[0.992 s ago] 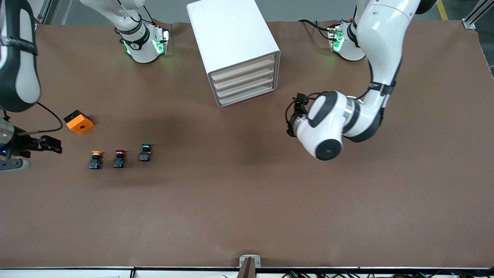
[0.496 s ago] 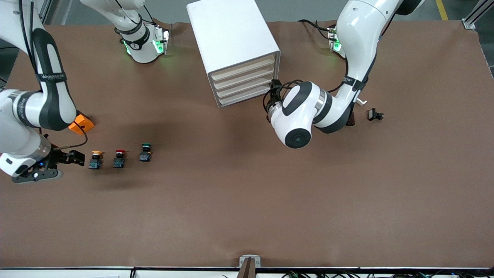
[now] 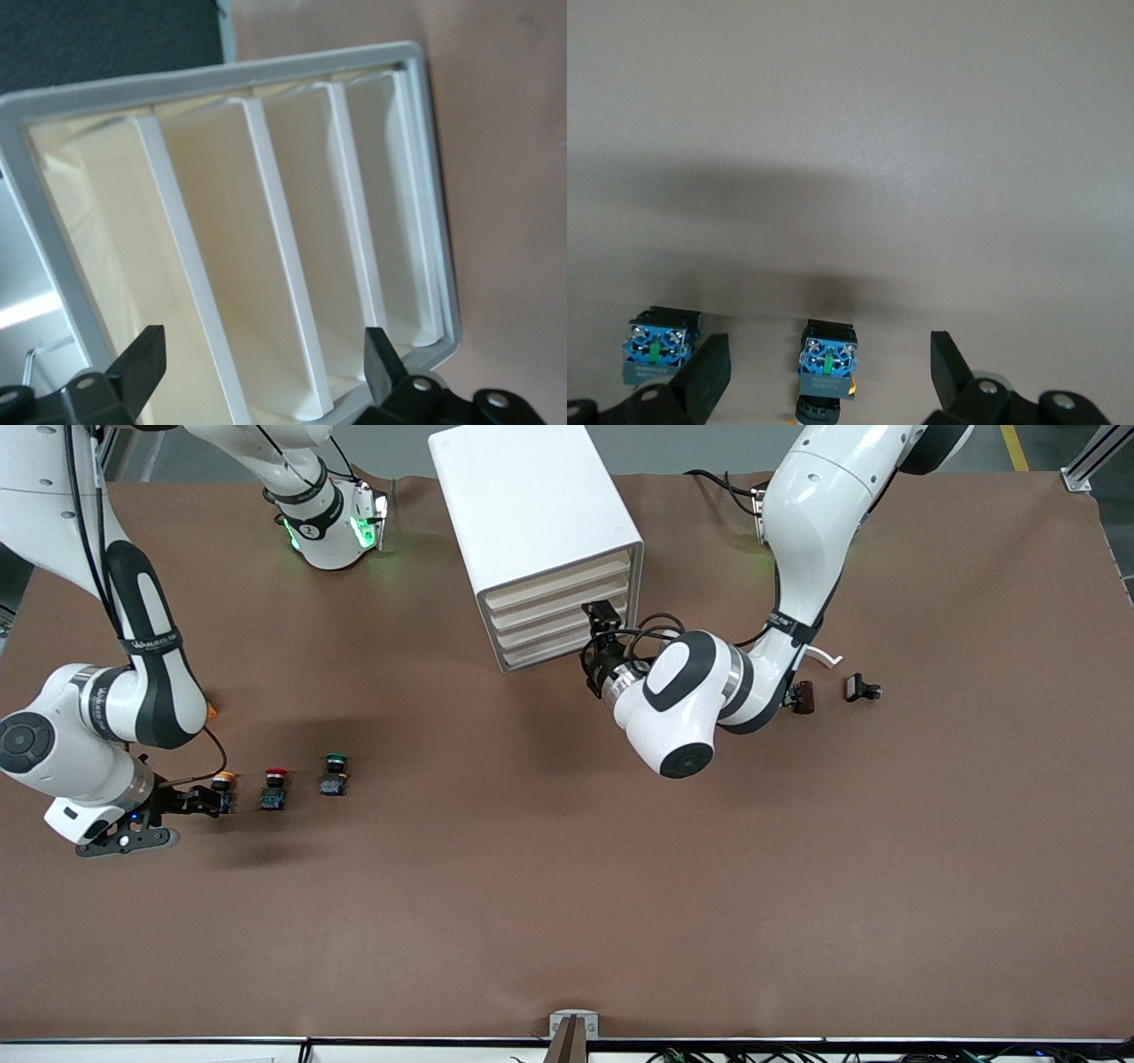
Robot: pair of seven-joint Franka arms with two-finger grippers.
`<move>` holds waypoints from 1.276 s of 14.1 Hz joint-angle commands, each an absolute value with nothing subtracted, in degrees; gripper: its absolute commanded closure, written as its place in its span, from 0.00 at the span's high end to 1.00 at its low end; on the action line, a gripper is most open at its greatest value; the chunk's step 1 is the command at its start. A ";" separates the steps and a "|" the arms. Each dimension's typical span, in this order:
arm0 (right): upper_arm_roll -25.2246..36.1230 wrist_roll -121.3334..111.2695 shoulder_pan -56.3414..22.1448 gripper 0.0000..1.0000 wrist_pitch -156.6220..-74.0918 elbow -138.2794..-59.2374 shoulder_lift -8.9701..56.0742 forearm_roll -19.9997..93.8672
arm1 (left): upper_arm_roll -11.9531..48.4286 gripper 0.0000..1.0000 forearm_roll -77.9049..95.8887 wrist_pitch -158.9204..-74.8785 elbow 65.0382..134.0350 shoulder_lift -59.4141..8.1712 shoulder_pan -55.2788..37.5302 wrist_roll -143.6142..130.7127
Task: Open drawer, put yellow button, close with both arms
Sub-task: 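Pull the top drawer open with the left gripper while the right gripper grasps the button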
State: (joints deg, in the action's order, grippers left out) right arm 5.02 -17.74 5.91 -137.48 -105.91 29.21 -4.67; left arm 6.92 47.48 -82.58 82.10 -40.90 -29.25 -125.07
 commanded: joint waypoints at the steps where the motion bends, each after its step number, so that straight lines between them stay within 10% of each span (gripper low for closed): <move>1: 4.13 -18.28 7.12 1.00 -138.51 -108.18 29.00 -5.27 | 6.68 0.86 50.36 -79.90 80.77 -43.41 -31.19 -128.49; 9: 4.04 -18.46 8.18 1.00 -146.07 -113.64 29.09 -5.27 | 6.77 0.64 52.56 -77.70 80.86 -43.51 -34.01 -132.45; 18: 3.96 -18.72 8.53 1.00 -145.99 -115.66 29.27 -5.19 | 6.59 0.00 52.48 -75.94 80.77 -43.95 -35.69 -135.88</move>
State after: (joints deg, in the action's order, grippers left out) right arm 4.94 -17.98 7.16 -145.51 -114.14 29.96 -4.67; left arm 7.12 51.99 -77.44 81.76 -43.63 -35.80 -134.50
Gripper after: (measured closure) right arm 0.000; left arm 0.811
